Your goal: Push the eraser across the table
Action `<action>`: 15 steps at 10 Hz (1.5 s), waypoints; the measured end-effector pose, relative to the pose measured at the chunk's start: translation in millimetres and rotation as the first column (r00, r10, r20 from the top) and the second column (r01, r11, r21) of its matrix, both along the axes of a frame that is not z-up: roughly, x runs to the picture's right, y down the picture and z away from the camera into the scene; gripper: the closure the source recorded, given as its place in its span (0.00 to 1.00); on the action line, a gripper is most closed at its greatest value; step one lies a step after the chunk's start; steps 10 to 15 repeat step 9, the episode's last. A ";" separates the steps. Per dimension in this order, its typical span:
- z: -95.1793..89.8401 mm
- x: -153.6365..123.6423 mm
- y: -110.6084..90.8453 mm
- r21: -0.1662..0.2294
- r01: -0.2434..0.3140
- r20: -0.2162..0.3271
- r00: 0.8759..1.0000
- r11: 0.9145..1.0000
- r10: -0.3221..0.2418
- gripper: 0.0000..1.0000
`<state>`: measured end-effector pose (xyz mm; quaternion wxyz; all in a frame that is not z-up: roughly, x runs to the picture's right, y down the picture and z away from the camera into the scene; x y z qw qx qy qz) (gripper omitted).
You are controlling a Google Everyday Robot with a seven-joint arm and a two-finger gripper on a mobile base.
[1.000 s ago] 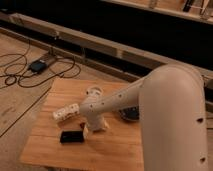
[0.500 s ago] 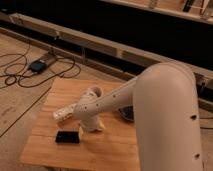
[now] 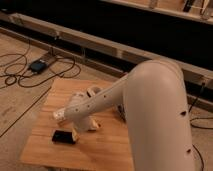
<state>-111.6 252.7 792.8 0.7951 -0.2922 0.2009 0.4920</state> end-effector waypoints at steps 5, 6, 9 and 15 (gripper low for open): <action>4.1 -14.3 2.0 -0.008 0.004 0.026 1.000 1.000 -0.003 0.20; 3.1 -16.6 0.0 -0.004 0.003 0.034 0.999 1.000 -0.003 0.20; 0.5 -17.5 -3.4 0.001 0.000 0.045 0.999 1.000 0.000 0.20; 0.5 -17.5 -3.4 0.001 0.000 0.045 0.999 1.000 0.000 0.20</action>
